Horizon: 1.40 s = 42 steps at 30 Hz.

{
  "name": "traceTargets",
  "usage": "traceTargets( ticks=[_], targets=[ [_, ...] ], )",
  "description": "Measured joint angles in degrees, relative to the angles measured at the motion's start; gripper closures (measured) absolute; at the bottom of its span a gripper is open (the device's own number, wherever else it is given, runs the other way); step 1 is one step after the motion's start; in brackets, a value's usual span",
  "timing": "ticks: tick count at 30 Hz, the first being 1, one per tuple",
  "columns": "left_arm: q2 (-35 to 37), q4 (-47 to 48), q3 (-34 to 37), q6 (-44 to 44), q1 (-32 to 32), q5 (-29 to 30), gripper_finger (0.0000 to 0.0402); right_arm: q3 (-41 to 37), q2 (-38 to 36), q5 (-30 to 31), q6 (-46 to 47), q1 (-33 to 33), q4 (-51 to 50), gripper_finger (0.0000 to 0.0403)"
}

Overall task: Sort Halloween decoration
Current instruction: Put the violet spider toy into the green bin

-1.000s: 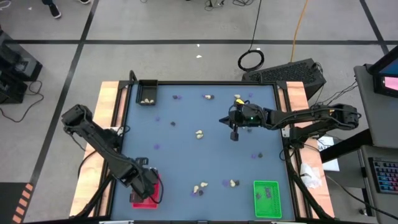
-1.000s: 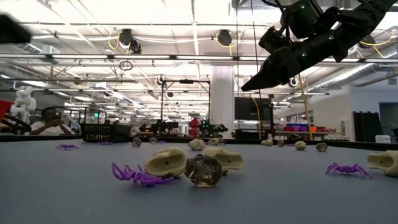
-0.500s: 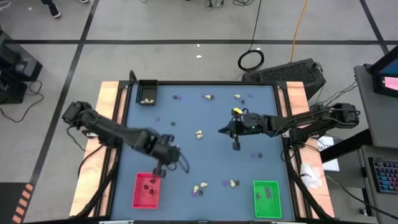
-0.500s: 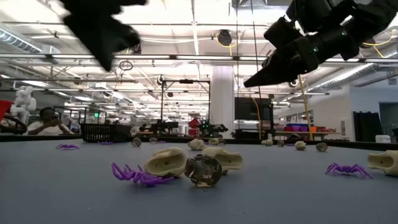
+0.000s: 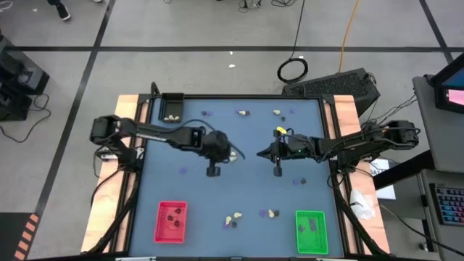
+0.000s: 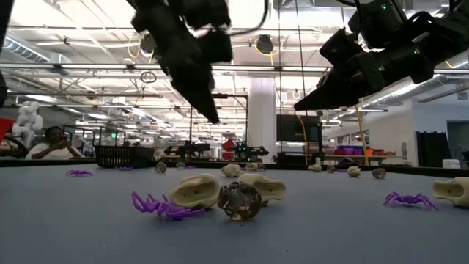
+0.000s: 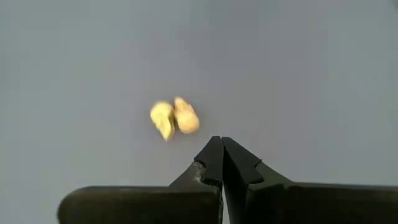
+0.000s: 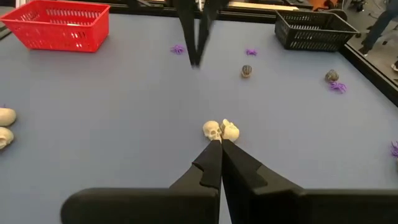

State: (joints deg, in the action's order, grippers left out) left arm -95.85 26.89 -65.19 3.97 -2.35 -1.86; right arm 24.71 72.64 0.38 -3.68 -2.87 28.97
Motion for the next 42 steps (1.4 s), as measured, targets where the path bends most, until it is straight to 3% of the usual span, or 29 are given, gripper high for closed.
traceTargets(
  ticks=[3,9,18,25,30,37,42],
  targets=[
    [-3.0,-1.1,0.0,1.6,-1.2,-1.0,0.0401,0.0,0.0,0.0,0.0,0.0,0.0,0.0403],
    [-2.1,2.1,0.0,3.0,-3.3,4.8,0.0402,0.0,0.0,0.0,-0.1,0.0,0.0,0.0403],
    [1.7,11.9,0.0,2.6,-15.6,4.3,0.0402,0.0,0.0,0.0,0.0,0.0,-0.1,0.0403],
    [-0.6,14.4,-0.5,2.8,-23.3,3.6,0.0402,0.0,0.0,0.0,-0.2,0.0,0.0,0.0403],
    [-5.3,19.5,-8.3,2.5,-26.8,3.4,0.0402,0.0,0.0,0.0,-0.3,-0.1,0.8,0.0403],
    [-17.8,29.4,-23.6,1.5,-30.4,3.4,0.04,0.0,0.0,-0.2,-0.3,-0.1,1.6,0.0403],
    [-23.7,30.1,-29.7,1.4,-32.2,2.0,0.0361,0.0,0.0,-0.2,-0.3,-0.1,1.3,0.0403]
  ],
)
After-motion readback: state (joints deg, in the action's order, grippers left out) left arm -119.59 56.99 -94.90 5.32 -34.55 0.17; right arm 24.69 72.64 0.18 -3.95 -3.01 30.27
